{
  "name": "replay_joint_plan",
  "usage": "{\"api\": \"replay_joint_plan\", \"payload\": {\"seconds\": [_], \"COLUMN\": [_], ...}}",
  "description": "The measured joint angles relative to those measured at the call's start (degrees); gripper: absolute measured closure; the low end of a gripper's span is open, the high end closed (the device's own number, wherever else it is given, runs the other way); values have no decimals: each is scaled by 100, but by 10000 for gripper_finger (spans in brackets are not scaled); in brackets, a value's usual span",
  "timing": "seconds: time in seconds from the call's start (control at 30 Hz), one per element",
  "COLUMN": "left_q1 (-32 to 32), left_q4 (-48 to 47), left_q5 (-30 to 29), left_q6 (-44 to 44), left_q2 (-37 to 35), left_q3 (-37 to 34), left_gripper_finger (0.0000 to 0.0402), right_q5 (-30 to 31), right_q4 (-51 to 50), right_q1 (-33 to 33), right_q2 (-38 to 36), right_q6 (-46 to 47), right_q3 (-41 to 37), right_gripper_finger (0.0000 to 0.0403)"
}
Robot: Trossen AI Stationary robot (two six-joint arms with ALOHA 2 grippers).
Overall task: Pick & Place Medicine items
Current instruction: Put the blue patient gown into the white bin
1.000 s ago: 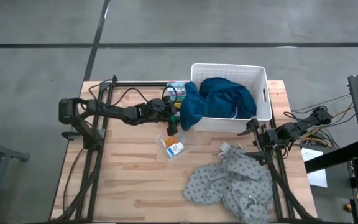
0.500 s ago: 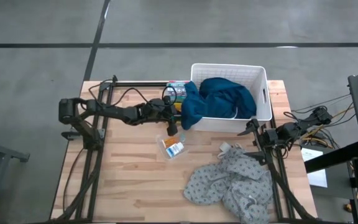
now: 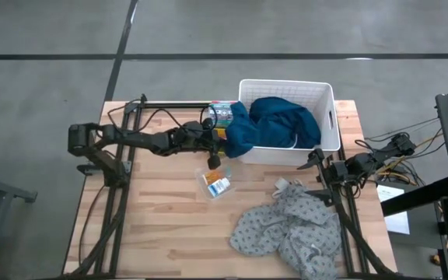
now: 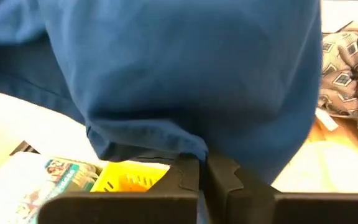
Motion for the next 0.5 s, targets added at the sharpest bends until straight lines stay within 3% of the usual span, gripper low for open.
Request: {"api": "replay_joint_plan", "payload": {"seconds": [0.3,0.5], "left_q1": [-175,-360], "left_q4": [-250,-170], "left_q5": [2,17], "left_q6": [100,781], "left_q2": [-808,-1390], "left_q3": [0,0], "left_gripper_finger": [397,398], "right_q5": [0,-1], "right_q4": [-4,-4], "right_q1": [-2,-2], "right_q2": [0,0], "right_q6": [2,2], "right_q3": [-1,0], "right_gripper_finger": [23,23]}}
